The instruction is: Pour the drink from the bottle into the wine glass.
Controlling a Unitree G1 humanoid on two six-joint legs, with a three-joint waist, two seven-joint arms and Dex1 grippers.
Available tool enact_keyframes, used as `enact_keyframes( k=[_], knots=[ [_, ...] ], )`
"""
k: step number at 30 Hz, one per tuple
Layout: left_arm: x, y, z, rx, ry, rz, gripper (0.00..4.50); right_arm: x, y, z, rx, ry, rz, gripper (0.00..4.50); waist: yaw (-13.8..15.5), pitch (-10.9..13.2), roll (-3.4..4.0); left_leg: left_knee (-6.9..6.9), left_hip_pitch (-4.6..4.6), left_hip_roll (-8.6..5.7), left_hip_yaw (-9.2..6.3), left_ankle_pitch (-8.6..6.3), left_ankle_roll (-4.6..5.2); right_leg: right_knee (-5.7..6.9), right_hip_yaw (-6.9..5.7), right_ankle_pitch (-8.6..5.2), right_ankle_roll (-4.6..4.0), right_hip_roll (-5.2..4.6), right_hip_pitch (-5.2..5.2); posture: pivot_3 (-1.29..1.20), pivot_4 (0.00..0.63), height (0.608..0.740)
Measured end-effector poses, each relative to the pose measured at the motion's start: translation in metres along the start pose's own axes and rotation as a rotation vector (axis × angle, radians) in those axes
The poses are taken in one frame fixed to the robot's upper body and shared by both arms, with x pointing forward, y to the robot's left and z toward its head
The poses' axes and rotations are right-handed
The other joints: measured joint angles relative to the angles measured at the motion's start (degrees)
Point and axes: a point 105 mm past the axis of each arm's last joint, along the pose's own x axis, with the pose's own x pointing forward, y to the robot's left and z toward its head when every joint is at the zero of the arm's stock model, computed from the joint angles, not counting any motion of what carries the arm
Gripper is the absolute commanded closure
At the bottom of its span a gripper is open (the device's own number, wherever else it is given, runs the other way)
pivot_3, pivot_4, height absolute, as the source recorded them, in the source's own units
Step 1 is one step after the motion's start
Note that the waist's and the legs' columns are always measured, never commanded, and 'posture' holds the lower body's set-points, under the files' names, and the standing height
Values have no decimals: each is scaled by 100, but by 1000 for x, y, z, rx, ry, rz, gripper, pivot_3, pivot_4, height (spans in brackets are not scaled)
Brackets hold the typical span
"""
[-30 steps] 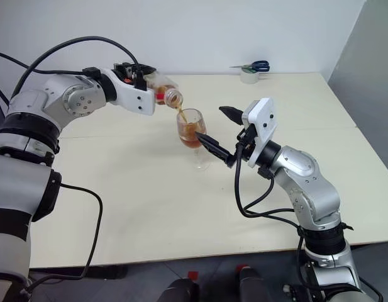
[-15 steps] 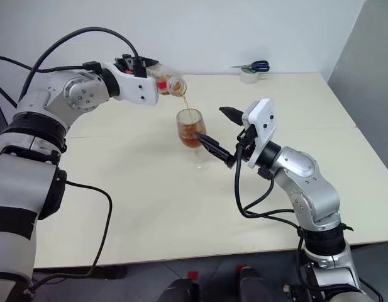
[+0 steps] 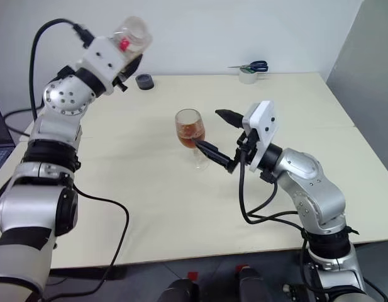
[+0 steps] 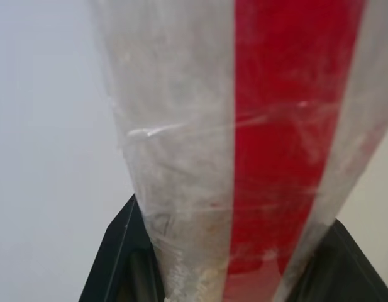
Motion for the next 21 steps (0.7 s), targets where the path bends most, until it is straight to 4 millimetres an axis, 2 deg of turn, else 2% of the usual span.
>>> enact_keyframes(
  k=[7,11,14,17,21],
  knots=[
    [-49,-8,-65,-332,253,205,2733,-26,22,-29,-16,90,112,0,10,-7,-10,3,4,1,0,0,-1,1,2,0,0,-1,4,0,150,740],
    [-76,-26,-95,-563,357,278,2733,-30,33,-33,-27,73,172,0,54,-12,-19,6,11,3,-3,1,-2,3,-1,0,0,-1,12,0,150,740],
    [-96,-35,-116,-625,421,302,2733,-34,38,-36,-26,69,199,0,64,-14,-21,3,21,3,0,1,-2,1,2,0,0,-1,20,0,150,740],
    [-106,-46,-126,-639,456,293,2733,-36,40,-41,-12,77,204,0,118,-16,-25,4,21,3,-1,1,-3,0,0,0,0,-2,22,0,150,740],
    [-102,-55,-124,-671,431,287,2733,-33,38,-43,1,73,181,0,159,-23,-36,6,22,-2,-4,1,-3,-3,-3,1,0,-10,29,0,150,740]
  ],
)
